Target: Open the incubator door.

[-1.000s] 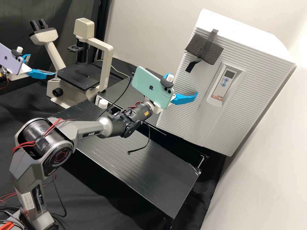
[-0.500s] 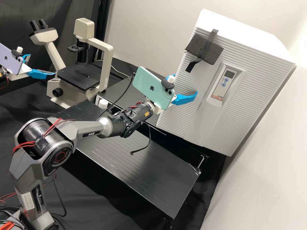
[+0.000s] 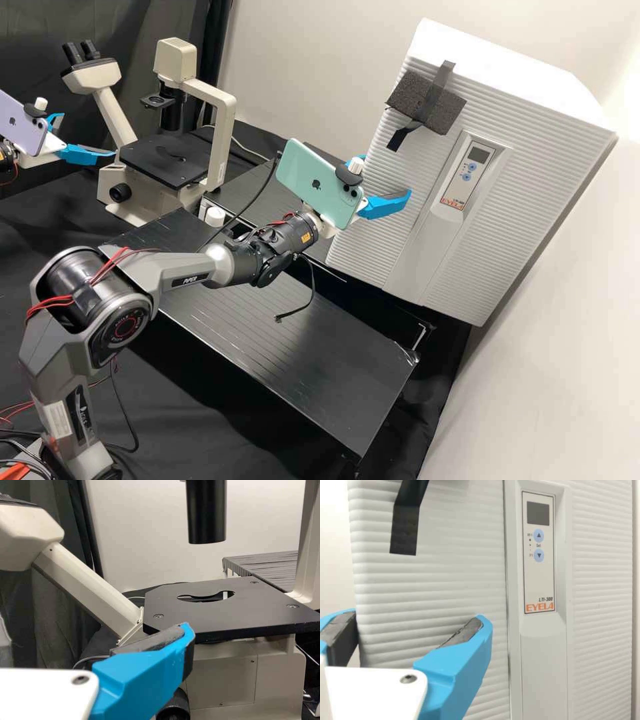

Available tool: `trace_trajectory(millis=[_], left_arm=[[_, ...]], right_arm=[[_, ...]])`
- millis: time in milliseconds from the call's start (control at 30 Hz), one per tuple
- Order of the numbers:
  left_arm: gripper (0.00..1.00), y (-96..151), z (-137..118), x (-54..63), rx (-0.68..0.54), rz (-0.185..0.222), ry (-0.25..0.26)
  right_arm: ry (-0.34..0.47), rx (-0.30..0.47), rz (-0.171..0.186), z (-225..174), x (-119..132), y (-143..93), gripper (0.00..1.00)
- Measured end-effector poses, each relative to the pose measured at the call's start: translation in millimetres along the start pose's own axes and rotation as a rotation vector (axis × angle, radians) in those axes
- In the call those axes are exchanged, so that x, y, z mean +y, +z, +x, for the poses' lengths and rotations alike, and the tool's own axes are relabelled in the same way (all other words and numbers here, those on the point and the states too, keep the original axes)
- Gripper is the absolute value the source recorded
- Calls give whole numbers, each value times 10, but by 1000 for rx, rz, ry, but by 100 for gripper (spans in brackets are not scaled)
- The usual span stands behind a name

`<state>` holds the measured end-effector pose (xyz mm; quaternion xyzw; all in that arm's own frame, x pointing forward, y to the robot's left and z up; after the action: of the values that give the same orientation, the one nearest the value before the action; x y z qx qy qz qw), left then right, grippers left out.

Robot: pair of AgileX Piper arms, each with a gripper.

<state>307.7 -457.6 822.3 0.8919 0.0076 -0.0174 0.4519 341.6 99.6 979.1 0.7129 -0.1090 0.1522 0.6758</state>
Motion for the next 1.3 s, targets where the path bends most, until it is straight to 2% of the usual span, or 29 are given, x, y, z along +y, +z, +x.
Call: trace_trajectory(millis=[433, 733, 1067, 1300], left_arm=[[100, 0, 0, 0, 0, 0, 0], [100, 0, 0, 0, 0, 0, 0], [100, 0, 0, 0, 0, 0, 0], [100, 0, 0, 0, 0, 0, 0]], right_arm=[[-6, -8, -6, -36, -20, 44, 0], [6, 7, -46, -168, 109, 88, 0], [12, 26, -48, -375, 236, 157, 0], [51, 26, -43, -649, 320, 137, 0]])
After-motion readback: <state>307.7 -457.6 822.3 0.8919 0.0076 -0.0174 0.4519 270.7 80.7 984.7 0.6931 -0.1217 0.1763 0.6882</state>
